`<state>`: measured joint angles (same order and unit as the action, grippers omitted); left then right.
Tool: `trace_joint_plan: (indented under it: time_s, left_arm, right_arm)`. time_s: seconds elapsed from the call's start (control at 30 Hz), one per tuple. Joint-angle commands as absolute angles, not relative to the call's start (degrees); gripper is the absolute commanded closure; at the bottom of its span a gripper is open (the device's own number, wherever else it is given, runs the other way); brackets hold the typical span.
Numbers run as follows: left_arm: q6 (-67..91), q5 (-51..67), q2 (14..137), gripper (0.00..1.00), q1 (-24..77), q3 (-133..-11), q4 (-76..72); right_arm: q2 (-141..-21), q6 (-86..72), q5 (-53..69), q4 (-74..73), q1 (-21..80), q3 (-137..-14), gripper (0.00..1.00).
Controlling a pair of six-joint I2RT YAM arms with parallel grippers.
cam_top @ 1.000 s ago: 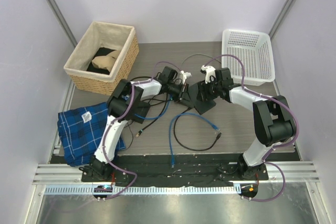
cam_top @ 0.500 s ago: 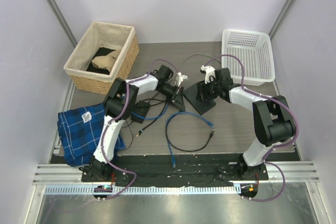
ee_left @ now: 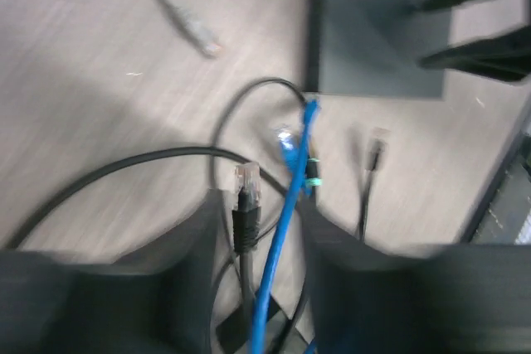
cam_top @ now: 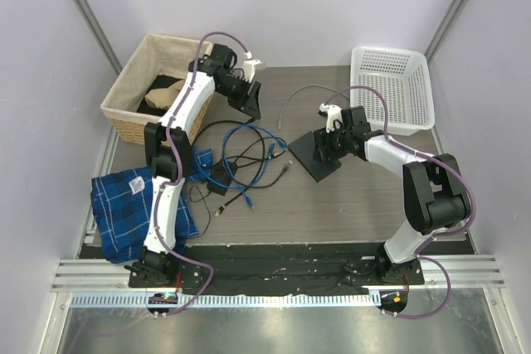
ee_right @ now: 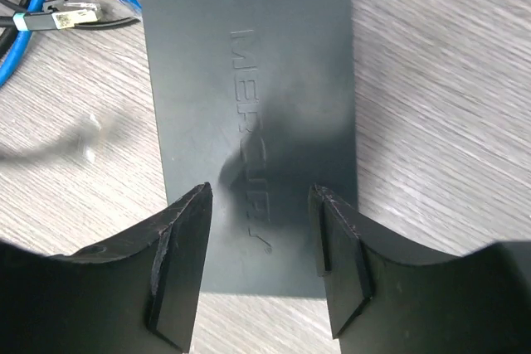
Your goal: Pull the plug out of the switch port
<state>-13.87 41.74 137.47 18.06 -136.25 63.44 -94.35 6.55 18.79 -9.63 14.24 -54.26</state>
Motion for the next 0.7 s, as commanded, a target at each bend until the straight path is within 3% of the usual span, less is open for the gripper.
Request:
trace_joint_plan:
  time_s: [0.0,0.03,0.17,0.27,0.37,0.67]
  left_arm:
    - [-8.45,33.05,128.62,0.33,19.16,-129.92,54.27]
    - [-7.83,32.79,127.02,0.01,19.33,-126.77,52.49]
    - [-6.07,29.54,121.91,0.0,19.51,-125.59,48.69]
    - [-5.8,25.06,119.1,0.0,19.51,-125.86,47.9]
    - [-5.36,21.37,116.29,0.0,19.34,-125.07,47.02]
    - [-1.05,9.68,103.98,0.0,19.34,-112.18,42.81]
  right_arm:
    - [-89.83,8.35,16.88,-12.39,12.92,-61.32,0.4]
    - [-89.56,8.35,16.79,-12.74,12.57,-62.65,0.39]
    - [-89.03,8.35,16.35,-18.34,10.37,-70.82,0.33]
    - [-88.34,8.97,11.09,-23.45,10.37,-78.38,0.13]
    - [-87.89,8.97,7.21,-27.84,10.37,-81.37,0.02]
    - [-83.15,6.59,-7.38,-38.05,10.37,-75.25,0.0]
